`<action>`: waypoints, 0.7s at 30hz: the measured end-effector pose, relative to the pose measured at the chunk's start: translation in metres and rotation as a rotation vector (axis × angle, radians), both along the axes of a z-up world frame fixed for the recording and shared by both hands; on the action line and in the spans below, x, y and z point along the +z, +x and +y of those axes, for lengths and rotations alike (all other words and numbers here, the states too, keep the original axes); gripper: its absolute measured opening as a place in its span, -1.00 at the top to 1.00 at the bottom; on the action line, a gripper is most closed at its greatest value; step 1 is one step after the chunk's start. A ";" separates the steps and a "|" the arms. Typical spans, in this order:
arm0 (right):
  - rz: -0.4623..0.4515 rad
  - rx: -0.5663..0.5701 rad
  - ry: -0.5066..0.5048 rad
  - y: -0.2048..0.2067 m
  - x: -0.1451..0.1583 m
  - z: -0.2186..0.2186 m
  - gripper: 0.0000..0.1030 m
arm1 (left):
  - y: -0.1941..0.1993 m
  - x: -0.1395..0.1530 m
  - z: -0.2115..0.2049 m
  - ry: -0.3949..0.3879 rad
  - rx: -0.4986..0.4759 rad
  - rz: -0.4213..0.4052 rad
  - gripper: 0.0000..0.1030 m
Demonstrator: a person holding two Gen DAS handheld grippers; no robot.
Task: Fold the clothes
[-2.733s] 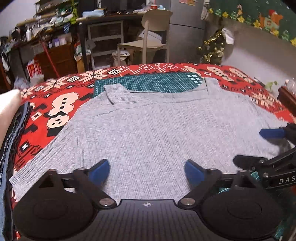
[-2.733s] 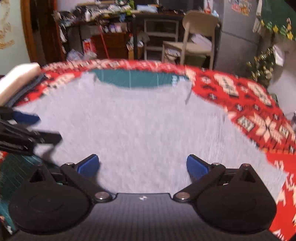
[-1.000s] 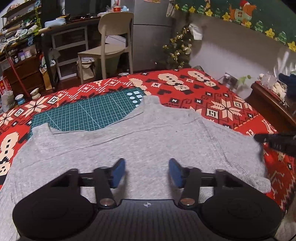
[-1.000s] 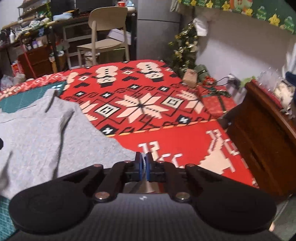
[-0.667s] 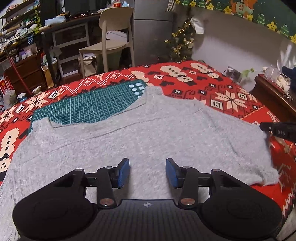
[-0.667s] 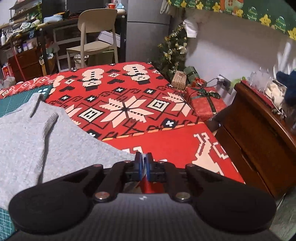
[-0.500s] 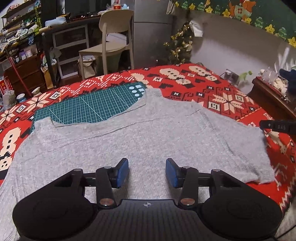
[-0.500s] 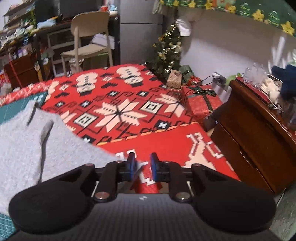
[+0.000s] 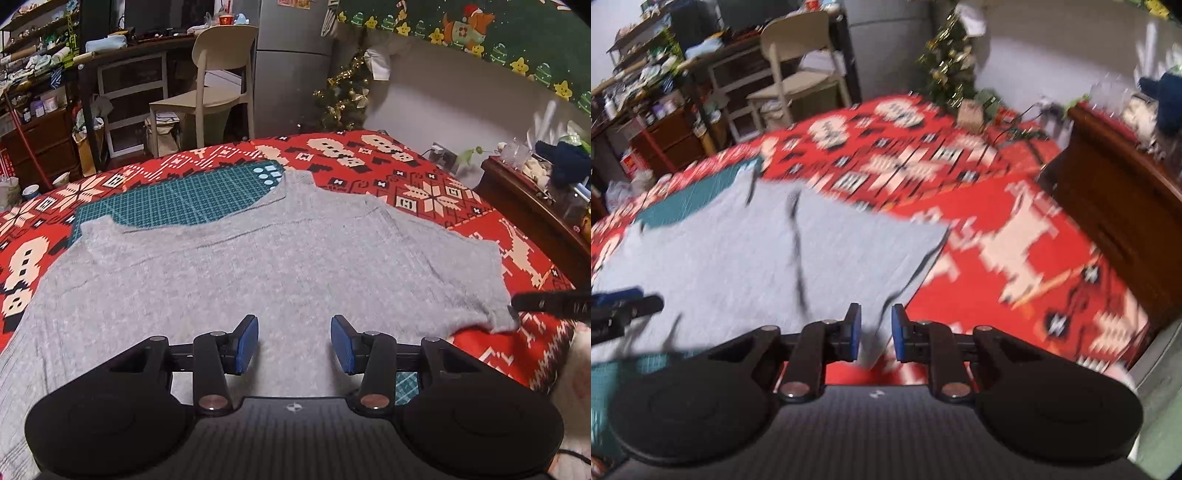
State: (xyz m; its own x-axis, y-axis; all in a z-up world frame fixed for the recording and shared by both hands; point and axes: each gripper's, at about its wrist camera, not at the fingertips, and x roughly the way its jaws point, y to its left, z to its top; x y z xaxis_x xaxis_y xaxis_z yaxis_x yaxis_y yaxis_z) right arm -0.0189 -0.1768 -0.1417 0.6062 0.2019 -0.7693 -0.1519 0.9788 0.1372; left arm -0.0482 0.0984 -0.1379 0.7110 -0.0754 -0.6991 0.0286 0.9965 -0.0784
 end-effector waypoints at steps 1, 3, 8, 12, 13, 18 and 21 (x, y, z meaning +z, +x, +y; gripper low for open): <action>0.010 0.008 0.000 -0.002 -0.003 0.003 0.65 | -0.002 -0.001 0.001 0.005 0.002 0.000 0.14; 0.038 0.009 0.021 -0.003 -0.010 0.005 0.68 | -0.005 -0.003 0.002 0.015 0.005 0.000 0.14; 0.045 -0.018 -0.020 -0.005 -0.010 0.003 0.92 | -0.008 -0.013 0.006 0.080 0.002 0.021 0.21; 0.068 -0.030 -0.011 -0.006 -0.010 -0.009 0.92 | -0.015 -0.016 0.018 0.085 0.016 0.037 0.22; 0.076 -0.030 -0.009 -0.004 -0.013 -0.011 0.91 | -0.016 -0.017 0.020 0.089 0.020 0.041 0.21; 0.037 -0.012 -0.035 -0.007 -0.002 -0.010 0.74 | -0.022 -0.016 0.026 0.096 0.029 0.043 0.21; -0.039 0.044 -0.039 -0.012 0.017 -0.001 0.68 | -0.025 -0.014 0.027 0.085 0.031 0.040 0.21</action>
State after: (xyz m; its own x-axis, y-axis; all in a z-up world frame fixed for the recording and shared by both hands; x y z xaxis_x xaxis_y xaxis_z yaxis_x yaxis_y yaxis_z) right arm -0.0312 -0.1778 -0.1248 0.6269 0.1994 -0.7531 -0.1989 0.9756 0.0927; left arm -0.0734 0.1257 -0.1517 0.6838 0.0070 -0.7296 -0.0037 1.0000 0.0060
